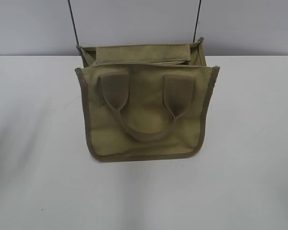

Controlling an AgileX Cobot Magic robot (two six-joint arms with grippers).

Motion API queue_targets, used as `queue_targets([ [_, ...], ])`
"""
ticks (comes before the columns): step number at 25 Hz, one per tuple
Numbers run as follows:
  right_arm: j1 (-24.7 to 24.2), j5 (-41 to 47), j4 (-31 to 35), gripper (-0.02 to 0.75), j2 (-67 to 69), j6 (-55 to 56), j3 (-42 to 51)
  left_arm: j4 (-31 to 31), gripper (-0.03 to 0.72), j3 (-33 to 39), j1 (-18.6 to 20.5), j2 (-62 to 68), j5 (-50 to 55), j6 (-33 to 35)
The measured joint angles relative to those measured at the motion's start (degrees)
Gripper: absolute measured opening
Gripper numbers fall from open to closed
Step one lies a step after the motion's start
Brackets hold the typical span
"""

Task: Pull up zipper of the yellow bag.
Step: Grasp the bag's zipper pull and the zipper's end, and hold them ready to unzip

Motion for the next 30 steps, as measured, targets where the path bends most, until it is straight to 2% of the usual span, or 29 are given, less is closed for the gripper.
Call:
queue_targets([
  [5, 0.00, 0.00, 0.00, 0.524, 0.00, 0.00, 0.00, 6.46, 0.449, 0.07, -1.33, 15.28, -10.12, -3.74],
  [8, 0.00, 0.00, 0.00, 0.524, 0.00, 0.00, 0.00, 15.18, 0.405, 0.00, -1.33, 23.37, -16.18, -7.63],
  [12, 0.00, 0.00, 0.00, 0.524, 0.00, 0.00, 0.00, 26.17, 0.387, -2.98, -1.41, 32.71, -19.74, -12.18],
  [15, 0.00, 0.00, 0.00, 0.524, 0.00, 0.00, 0.00, 31.33, 0.384, -5.12, -1.41, 38.00, -23.60, -13.95],
  [21, 0.00, 0.00, 0.00, 0.524, 0.00, 0.00, 0.00, 35.93, 0.335, -10.22, -1.41, 47.30, -31.14, -14.67],
  [30, 0.00, 0.00, 0.00, 0.524, 0.00, 0.00, 0.00, 39.24, 0.249, -16.97, -1.41, 54.76, -33.69, -16.63],
])
